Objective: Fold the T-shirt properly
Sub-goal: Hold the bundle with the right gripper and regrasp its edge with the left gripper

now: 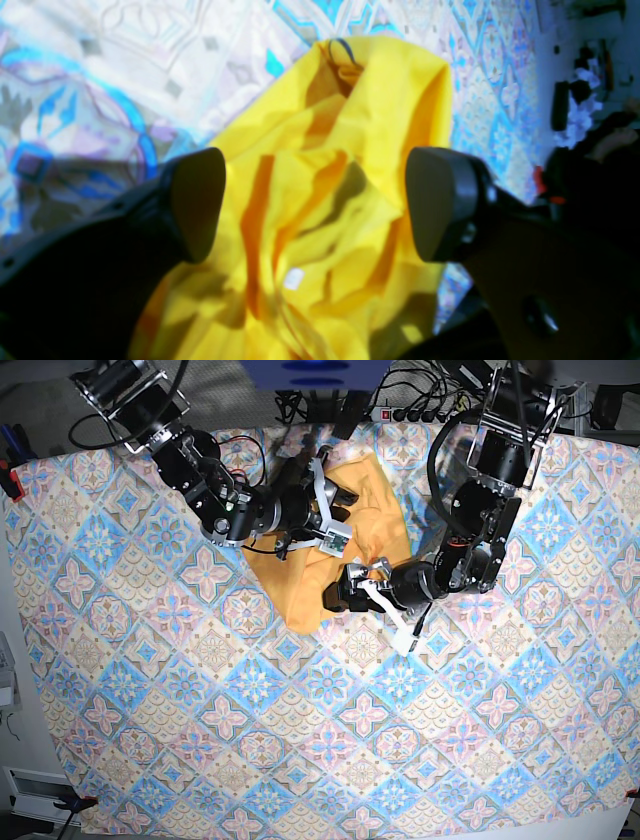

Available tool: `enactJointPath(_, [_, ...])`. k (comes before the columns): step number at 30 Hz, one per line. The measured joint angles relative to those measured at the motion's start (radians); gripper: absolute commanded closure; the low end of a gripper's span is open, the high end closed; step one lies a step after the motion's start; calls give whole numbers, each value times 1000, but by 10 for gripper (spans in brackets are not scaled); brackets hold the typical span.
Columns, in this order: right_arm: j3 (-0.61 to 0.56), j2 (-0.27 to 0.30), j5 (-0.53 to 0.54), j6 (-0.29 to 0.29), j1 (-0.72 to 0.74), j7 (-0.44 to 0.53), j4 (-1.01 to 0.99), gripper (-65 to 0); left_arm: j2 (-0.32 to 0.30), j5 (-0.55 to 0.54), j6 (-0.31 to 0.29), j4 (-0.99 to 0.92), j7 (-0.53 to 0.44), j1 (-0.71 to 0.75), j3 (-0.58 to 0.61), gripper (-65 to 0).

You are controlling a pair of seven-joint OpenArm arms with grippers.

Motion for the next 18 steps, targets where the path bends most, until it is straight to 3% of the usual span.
enactJointPath(11, [0,0,0,0,3,0,0,-174,0,0,0,-107,-4,-55,95,-529])
enactJointPath(14, [0,0,-1,0,3,0,2,-174,-3,0,1,-112,-3,-53,96,-412])
enactJointPath(18, [0,0,-1,0,3,0,4,-174,-2,1,1,-113,-3,-59,96,-188])
